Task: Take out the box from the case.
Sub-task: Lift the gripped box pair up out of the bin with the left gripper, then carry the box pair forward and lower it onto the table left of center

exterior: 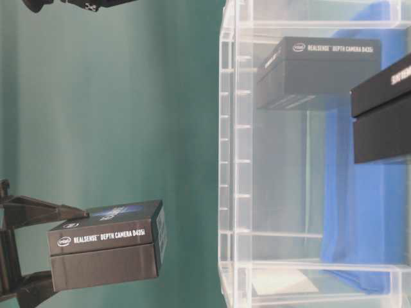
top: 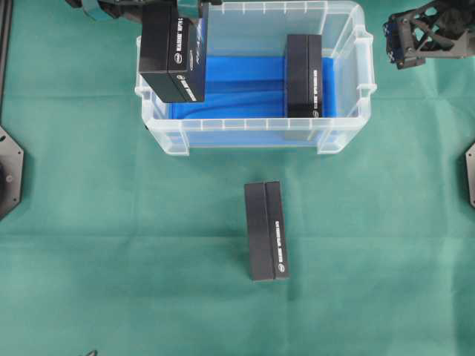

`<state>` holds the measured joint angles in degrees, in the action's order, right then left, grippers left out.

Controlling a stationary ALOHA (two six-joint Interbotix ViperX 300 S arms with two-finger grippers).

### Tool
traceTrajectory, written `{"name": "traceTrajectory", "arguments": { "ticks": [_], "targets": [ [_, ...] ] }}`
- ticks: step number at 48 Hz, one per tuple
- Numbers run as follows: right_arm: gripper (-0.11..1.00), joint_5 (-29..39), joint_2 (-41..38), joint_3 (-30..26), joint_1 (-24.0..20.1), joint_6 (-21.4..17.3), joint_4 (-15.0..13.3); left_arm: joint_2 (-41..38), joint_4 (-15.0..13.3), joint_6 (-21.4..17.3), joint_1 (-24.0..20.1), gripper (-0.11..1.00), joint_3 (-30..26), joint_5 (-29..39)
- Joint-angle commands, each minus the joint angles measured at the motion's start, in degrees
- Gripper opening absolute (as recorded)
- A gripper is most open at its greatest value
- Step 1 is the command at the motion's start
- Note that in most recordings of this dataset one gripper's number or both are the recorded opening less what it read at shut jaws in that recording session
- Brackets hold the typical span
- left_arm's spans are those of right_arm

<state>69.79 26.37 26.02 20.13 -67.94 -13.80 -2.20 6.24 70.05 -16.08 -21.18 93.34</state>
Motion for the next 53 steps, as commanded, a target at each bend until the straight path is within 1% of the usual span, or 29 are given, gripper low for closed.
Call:
{"name": "traceTrajectory", "arguments": {
  "ticks": [1, 24, 35, 41, 47, 53],
  "targets": [
    [0.93, -0.26, 0.35, -0.53, -0.09, 0.00, -0.26, 0.97, 0.26, 0.09, -0.09, 0.61, -1.41, -0.26],
    [0.93, -0.26, 0.44, -0.53, -0.09, -0.09, -0.26, 1.49, 0.35, 0.44, 0.35, 0.61, -0.44, -0.26],
    [0.93, -0.26, 0.44, -0.44, -0.09, 0.00, -0.26, 1.58, 0.44, 1.32, 2.46, 0.61, 0.00, -0.18],
    [0.93, -0.26, 0.44, -0.53, -0.09, 0.09, -0.26, 2.02, 0.88, 3.43, 4.48, 0.61, 0.97, -0.18],
    [0.93, -0.26, 0.44, -0.53, -0.09, 0.18, -0.26, 2.81, 1.14, 6.94, 6.86, 0.61, 2.64, -0.18],
    [0.93, -0.26, 0.44, -0.53, -0.09, 0.79, -0.26, 3.69, 1.14, 10.72, 10.28, 0.61, 4.48, -0.35]
  ]
}}
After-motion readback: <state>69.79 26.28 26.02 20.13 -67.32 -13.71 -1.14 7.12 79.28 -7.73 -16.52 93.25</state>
